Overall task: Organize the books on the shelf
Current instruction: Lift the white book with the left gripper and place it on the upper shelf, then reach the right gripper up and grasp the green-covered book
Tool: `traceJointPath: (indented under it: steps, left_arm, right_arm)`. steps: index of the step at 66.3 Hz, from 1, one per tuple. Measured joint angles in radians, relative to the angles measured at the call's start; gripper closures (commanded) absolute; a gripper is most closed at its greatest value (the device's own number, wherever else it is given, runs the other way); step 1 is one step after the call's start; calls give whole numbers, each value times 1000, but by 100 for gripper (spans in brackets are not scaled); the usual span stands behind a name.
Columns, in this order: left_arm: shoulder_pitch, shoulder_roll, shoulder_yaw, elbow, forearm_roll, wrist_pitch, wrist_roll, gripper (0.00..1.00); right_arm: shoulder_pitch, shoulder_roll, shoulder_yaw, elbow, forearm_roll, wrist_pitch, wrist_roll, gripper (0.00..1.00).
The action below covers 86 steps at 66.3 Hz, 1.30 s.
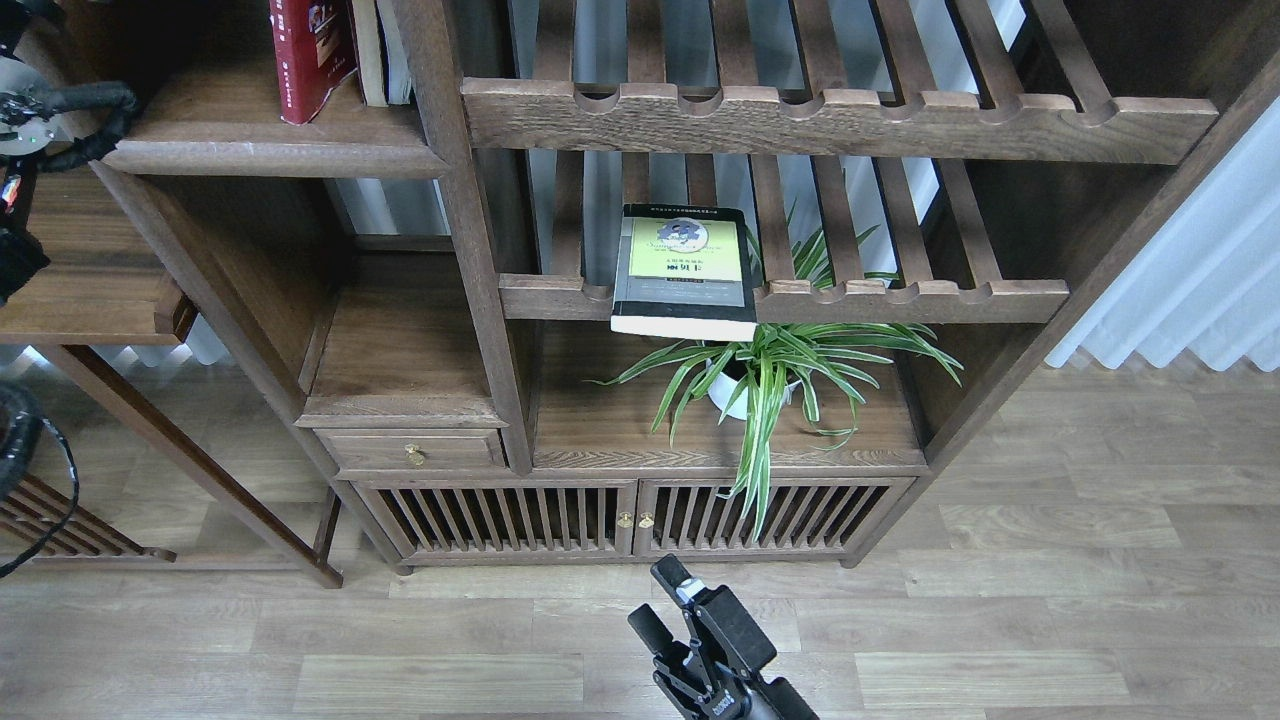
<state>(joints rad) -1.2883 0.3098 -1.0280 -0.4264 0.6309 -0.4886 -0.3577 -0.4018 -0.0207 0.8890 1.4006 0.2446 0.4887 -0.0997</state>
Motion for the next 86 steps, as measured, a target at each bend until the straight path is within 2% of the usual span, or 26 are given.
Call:
traceJointPath:
  steps: [21,33,41,42,51,59,68,86]
  left_arm:
    - [19,28,-30,-42,-8,0,-4,2]
    - [85,83,-51,-171,-65,0,5,1]
    - [196,155,-56,-352,-136,0,41,1]
    - [265,215,-63,-434,-165,0,64,1]
    - [424,314,-98,-564,-243,0,78,1]
    - [585,348,-159,-677,-310,0,88,1]
    - [723,352,-201,-740,-329,0,94,1]
    - [954,353,-247,-768,-351,0,94,1]
  right_arm:
    - [0,0,-1,0,0,0,0,1]
    - [0,0,0,0,-1,0,0,1]
    - [2,1,0,0,-1,0,0,1]
    - [3,2,1,0,-1,0,0,1]
    - [2,2,2,0,-1,0,0,1]
    - [10,8,0,0,-1,0,0,1]
    - [39,19,0,-4,-2,0,1,1]
    - [143,21,7,-22,-2,0,4,1]
